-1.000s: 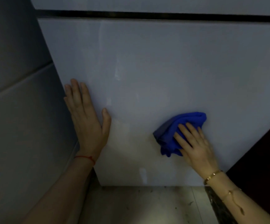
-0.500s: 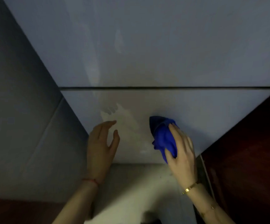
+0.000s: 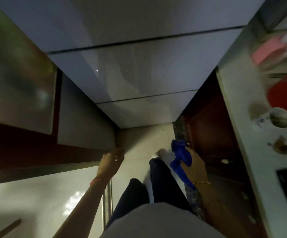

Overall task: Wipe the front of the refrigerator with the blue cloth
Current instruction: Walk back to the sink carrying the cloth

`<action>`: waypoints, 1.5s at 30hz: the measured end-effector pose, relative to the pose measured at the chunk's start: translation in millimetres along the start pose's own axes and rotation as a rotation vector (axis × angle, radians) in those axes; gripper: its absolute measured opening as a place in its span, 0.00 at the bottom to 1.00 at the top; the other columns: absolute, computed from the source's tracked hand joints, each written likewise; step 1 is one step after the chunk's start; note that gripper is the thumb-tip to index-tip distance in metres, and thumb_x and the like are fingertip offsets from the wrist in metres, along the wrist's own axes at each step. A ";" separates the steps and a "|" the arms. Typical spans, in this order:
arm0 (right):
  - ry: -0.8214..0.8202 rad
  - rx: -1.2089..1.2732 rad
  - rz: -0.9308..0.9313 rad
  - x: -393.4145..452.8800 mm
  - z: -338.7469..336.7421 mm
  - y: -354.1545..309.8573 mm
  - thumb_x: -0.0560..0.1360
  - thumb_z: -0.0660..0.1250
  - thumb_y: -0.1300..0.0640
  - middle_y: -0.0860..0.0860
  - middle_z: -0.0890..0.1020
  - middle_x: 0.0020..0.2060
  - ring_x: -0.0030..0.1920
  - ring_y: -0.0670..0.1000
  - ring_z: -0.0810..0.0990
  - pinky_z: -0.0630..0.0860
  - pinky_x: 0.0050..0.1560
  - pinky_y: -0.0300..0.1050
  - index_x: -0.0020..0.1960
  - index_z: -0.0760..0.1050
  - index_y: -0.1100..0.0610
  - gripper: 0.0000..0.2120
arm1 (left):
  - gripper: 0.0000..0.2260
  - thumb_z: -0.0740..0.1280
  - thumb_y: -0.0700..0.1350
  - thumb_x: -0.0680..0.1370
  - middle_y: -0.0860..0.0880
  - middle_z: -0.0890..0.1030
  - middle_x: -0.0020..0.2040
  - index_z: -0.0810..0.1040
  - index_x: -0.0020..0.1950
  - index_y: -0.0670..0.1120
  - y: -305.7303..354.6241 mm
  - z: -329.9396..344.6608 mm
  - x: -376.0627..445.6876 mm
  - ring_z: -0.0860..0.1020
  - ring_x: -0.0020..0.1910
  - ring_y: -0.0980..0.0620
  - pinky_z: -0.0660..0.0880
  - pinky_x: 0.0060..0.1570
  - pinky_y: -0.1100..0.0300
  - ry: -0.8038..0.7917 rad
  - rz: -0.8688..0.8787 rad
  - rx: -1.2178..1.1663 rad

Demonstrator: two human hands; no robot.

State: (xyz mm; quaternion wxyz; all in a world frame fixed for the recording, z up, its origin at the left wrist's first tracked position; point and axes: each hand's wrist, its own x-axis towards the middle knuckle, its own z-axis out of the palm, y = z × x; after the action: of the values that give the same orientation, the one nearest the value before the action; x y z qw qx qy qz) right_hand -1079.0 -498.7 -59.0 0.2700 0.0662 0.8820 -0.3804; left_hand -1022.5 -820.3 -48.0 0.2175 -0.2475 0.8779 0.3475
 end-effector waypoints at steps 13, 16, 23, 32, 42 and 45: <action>0.106 0.135 0.384 -23.5 -52.0 28.6 0.79 0.65 0.57 0.60 0.77 0.65 0.63 0.61 0.76 0.71 0.62 0.48 0.70 0.69 0.60 0.21 | 0.25 0.55 0.55 0.76 0.37 0.83 0.59 0.83 0.60 0.41 71.3 -5.8 24.7 0.81 0.62 0.40 0.74 0.58 0.54 -0.169 -0.039 0.122; 0.200 0.229 0.468 -32.1 -49.3 34.0 0.77 0.68 0.56 0.60 0.74 0.68 0.65 0.63 0.74 0.71 0.63 0.51 0.74 0.65 0.57 0.28 | 0.19 0.58 0.49 0.79 0.30 0.77 0.50 0.78 0.48 0.34 91.1 -2.1 49.9 0.81 0.56 0.43 0.67 0.48 0.54 -0.195 0.015 0.198; 0.442 0.559 0.807 -85.4 -5.8 51.6 0.75 0.70 0.57 0.63 0.75 0.67 0.66 0.64 0.74 0.70 0.65 0.52 0.73 0.67 0.62 0.28 | 0.16 0.57 0.44 0.84 0.38 0.77 0.67 0.79 0.62 0.37 143.9 2.9 108.0 0.76 0.68 0.41 0.71 0.63 0.54 -0.419 0.214 0.520; 0.898 1.088 1.205 -173.7 125.8 -0.8 0.76 0.67 0.58 0.61 0.78 0.62 0.58 0.63 0.77 0.71 0.55 0.47 0.71 0.68 0.58 0.25 | 0.12 0.62 0.43 0.83 0.41 0.82 0.51 0.83 0.52 0.38 223.9 49.6 122.6 0.79 0.53 0.43 0.70 0.52 0.58 -0.773 0.725 0.931; 1.253 1.707 1.592 -221.9 268.4 -56.3 0.75 0.68 0.58 0.62 0.79 0.60 0.57 0.63 0.78 0.75 0.61 0.53 0.71 0.69 0.59 0.25 | 0.12 0.64 0.41 0.81 0.42 0.83 0.53 0.84 0.57 0.37 251.9 185.7 -6.6 0.80 0.56 0.45 0.75 0.59 0.56 -1.071 1.074 1.242; 1.373 1.879 1.633 -245.1 288.3 -52.7 0.76 0.68 0.58 0.62 0.79 0.60 0.50 0.58 0.76 0.71 0.53 0.46 0.71 0.70 0.61 0.24 | 0.13 0.64 0.42 0.81 0.40 0.83 0.61 0.83 0.61 0.38 245.1 221.8 -53.3 0.80 0.63 0.41 0.74 0.65 0.53 -1.093 1.135 1.334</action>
State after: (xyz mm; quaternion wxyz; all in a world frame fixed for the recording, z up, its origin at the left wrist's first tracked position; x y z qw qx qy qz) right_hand -765.9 -717.6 -59.3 -0.2084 0.8690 -0.0263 -0.4480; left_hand -1077.7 -490.2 -42.5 0.4838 0.5661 0.6608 -0.0936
